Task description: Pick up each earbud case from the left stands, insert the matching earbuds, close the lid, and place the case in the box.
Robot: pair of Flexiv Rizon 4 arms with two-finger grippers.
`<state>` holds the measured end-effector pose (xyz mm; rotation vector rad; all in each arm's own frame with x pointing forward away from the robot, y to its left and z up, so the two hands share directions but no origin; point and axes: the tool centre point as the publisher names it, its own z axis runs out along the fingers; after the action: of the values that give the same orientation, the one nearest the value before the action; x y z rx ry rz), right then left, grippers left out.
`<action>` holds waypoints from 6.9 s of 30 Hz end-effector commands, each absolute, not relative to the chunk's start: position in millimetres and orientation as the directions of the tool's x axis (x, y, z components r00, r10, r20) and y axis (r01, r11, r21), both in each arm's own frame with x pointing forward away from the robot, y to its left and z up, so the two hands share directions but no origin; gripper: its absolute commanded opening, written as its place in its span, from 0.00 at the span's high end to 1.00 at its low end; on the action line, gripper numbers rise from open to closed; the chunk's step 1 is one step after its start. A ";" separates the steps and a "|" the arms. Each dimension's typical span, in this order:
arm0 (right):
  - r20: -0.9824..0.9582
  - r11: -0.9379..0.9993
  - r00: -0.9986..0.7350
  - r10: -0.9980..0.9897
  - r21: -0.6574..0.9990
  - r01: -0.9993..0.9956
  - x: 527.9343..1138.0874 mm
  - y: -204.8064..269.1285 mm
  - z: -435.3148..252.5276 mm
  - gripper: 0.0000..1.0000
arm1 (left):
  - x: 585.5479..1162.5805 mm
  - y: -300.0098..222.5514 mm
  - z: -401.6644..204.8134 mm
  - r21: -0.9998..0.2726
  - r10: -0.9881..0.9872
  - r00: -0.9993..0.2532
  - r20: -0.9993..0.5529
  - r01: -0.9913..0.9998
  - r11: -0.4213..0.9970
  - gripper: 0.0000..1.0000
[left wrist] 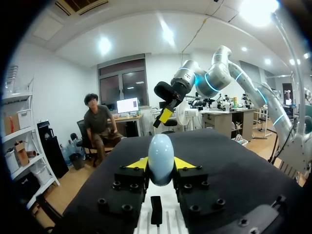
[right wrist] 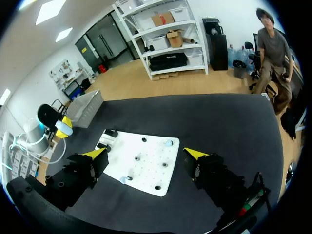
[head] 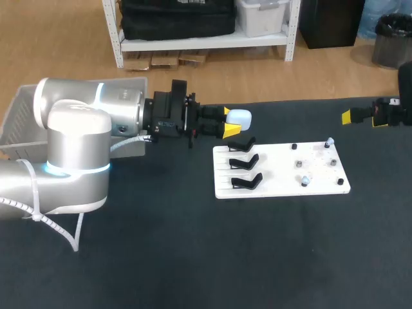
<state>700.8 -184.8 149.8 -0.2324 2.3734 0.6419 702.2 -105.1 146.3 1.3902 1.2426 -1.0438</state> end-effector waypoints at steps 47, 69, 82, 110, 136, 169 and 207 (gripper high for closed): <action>-0.635 0.736 -0.750 -0.185 0.416 -0.534 626.3 -92.3 165.2 0.00 | 681.4 -143.4 124.2 0.032 0.067 0.036 -0.997 0.997 -0.065 1.00; -0.633 0.790 -0.712 -0.306 0.249 -0.561 649.3 -41.4 141.4 0.00 | 681.3 -142.2 124.4 0.031 0.058 0.034 -0.998 0.998 -0.057 1.00; -0.638 0.772 -0.700 -0.320 0.253 -0.583 656.5 -20.2 149.1 0.00 | 681.3 -142.2 124.4 0.031 0.058 0.034 -0.998 0.998 -0.057 1.00; -0.587 0.781 -0.750 -0.305 0.296 -0.550 676.4 -7.4 142.3 0.00 | 681.3 -142.2 124.4 0.031 0.058 0.034 -0.998 0.998 -0.057 1.00; -0.615 0.787 -0.746 -0.256 0.316 -0.530 691.2 -10.6 161.0 0.00 | 681.3 -142.2 124.4 0.031 0.058 0.034 -0.998 0.998 -0.057 1.00; -0.250 0.923 -0.889 -0.384 -0.079 -0.377 720.8 -139.8 85.7 0.00 | 681.3 -142.2 124.4 0.031 0.058 0.034 -0.998 0.998 -0.057 1.00; -0.187 0.908 -0.889 -0.418 -0.098 -0.407 765.4 -173.5 30.5 0.55 | 681.3 -142.2 124.4 0.031 0.058 0.034 -0.998 0.998 -0.057 1.00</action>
<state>764.4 -173.5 32.6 -0.6317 2.8698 -0.0786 681.9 -142.5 125.8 1.3146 1.2066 -1.2001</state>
